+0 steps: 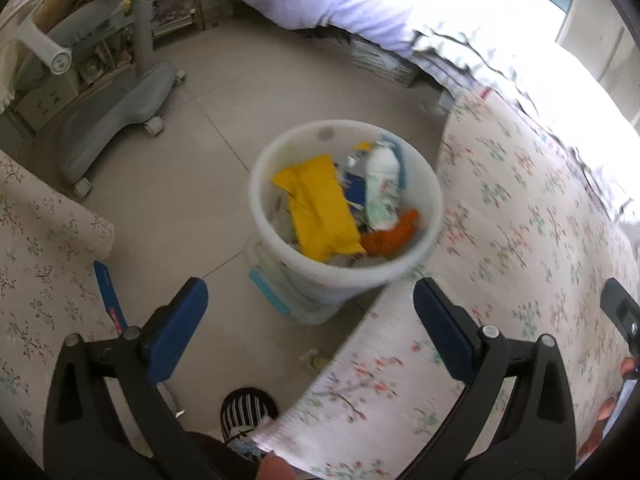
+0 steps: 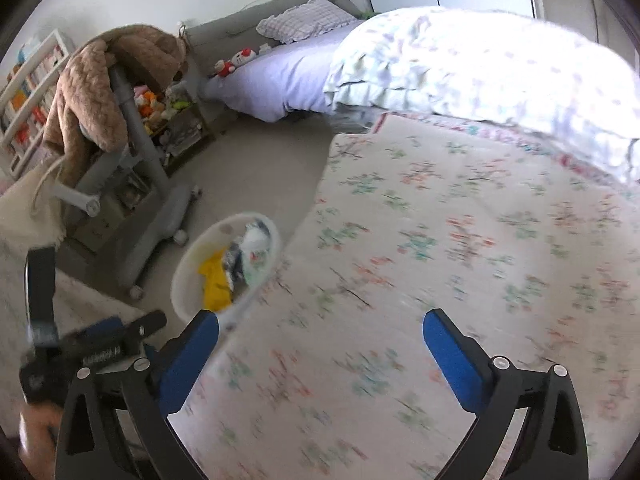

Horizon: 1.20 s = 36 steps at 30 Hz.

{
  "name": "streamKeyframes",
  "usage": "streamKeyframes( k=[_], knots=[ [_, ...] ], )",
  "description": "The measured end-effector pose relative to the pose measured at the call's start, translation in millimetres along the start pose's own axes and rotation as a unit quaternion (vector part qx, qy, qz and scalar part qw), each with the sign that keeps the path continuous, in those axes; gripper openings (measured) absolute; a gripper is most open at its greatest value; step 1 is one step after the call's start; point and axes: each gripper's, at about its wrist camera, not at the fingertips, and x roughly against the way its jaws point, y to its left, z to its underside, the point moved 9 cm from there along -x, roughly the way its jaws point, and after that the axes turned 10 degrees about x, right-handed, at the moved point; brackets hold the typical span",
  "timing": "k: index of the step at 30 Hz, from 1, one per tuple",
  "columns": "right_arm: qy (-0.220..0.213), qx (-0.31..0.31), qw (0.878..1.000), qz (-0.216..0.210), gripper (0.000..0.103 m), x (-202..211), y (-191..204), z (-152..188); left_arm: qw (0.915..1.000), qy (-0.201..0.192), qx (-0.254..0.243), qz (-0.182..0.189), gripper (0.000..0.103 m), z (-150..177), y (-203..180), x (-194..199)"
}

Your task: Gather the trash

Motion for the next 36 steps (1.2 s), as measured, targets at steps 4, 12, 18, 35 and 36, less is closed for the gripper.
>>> streamKeyframes(
  k=[4,12,18,35,36],
  knots=[
    [-0.002,0.029,0.999,0.027,0.103,34.0,-11.4,18.4,0.9996,-0.01,-0.027,-0.004,0.102,14.4,-19.4,11.0],
    [-0.006,0.054,0.997,0.046,0.103,86.0,-25.7,54.2,0.9973,-0.019,-0.07,0.012,0.102,47.5,-51.9,39.1],
    [-0.019,0.03,0.998,0.049,0.103,112.6,-39.7,79.1,0.9953,-0.049,-0.079,0.029,0.102,68.6,-65.1,70.8],
    [-0.055,0.027,0.995,0.079,0.103,137.3,-43.7,92.4,0.9945,-0.081,-0.056,0.036,0.102,106.4,-70.5,104.6],
    [-0.053,0.029,0.995,0.081,0.103,135.7,-43.2,93.4,0.9942,-0.084,-0.057,0.035,0.102,105.5,-71.2,105.4]
  ],
)
